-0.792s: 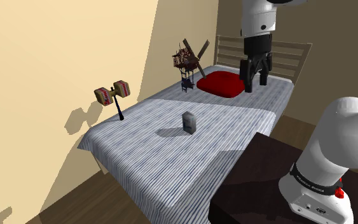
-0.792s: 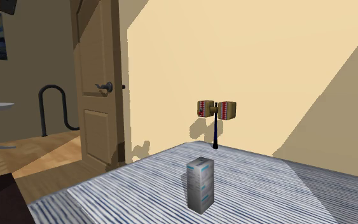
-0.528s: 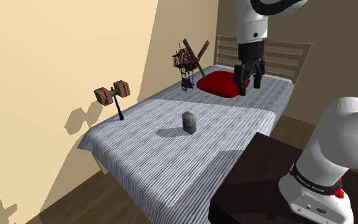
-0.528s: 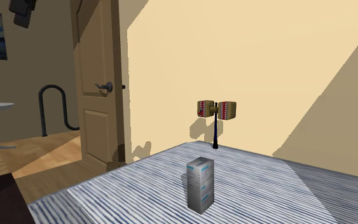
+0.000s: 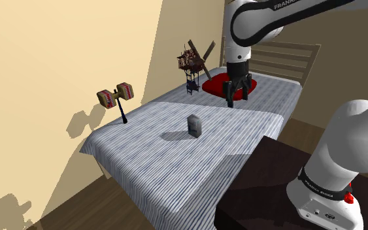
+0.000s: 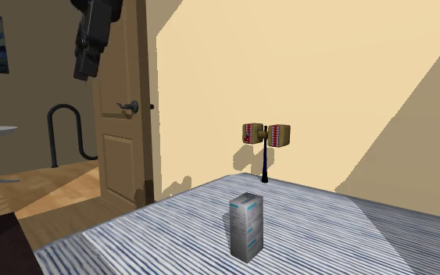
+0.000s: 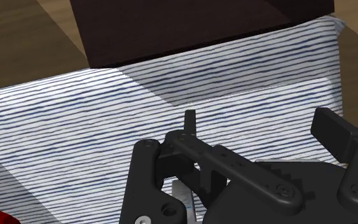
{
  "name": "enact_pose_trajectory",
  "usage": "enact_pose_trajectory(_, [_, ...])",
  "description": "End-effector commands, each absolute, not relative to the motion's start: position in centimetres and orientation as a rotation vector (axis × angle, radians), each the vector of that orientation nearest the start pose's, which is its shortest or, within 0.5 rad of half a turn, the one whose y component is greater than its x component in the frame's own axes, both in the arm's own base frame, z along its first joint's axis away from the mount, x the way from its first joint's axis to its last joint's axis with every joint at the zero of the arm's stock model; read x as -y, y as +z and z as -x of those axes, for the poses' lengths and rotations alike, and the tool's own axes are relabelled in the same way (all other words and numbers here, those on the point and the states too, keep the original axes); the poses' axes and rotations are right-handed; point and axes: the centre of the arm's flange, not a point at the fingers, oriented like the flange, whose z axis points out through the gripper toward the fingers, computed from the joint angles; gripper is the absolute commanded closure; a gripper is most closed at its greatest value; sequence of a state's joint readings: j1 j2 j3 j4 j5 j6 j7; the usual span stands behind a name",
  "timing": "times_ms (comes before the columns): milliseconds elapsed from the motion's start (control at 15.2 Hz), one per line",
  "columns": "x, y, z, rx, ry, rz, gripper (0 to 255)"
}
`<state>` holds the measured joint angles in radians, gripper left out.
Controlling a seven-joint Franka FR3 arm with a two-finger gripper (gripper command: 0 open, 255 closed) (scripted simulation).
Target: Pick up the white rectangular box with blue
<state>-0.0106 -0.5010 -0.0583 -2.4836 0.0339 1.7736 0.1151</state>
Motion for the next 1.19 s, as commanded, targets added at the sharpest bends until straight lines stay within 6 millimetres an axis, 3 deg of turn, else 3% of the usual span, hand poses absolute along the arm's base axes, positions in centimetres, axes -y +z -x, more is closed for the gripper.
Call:
enact_pose_trajectory(0, [3.1, 43.0, -38.9, -0.285, 0.312, 3.065, 0])
enact_pose_trajectory(1122, [8.0, 28.5, -54.0, -0.31, 0.222, 3.124, 0])
